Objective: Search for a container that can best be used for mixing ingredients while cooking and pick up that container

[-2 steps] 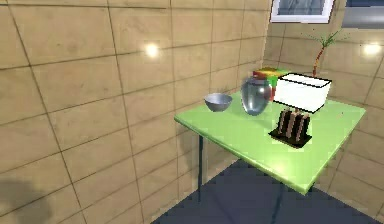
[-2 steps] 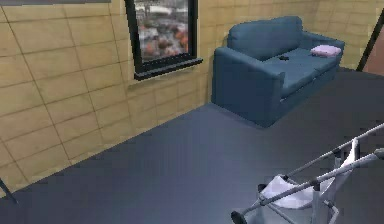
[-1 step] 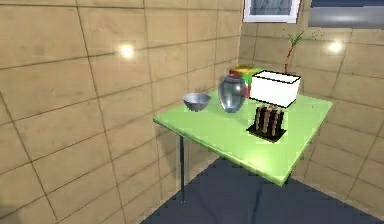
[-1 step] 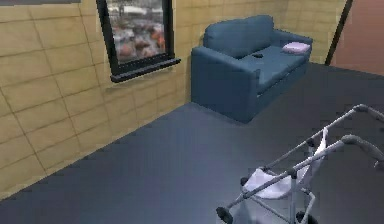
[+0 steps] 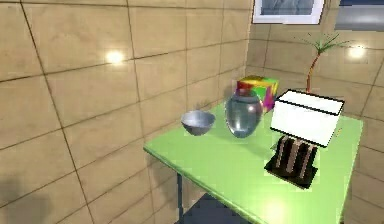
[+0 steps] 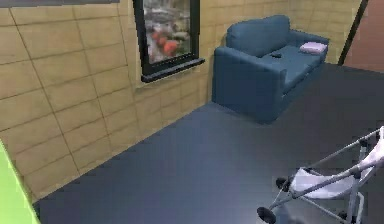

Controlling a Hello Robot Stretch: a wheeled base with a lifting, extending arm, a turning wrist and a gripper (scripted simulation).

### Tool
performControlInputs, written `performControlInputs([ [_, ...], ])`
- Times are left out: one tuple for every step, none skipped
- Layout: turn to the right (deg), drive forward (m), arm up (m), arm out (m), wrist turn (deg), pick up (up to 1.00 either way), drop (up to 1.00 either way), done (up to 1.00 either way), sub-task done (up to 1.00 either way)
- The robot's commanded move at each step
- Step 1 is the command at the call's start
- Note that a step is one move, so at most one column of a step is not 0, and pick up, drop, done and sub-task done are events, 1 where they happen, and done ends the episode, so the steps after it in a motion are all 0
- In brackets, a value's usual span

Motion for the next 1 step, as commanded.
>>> performControlInputs([
  [-45.0,0.00,0.00,0.00,0.0,0.00,0.00,0.00,0.00],
])
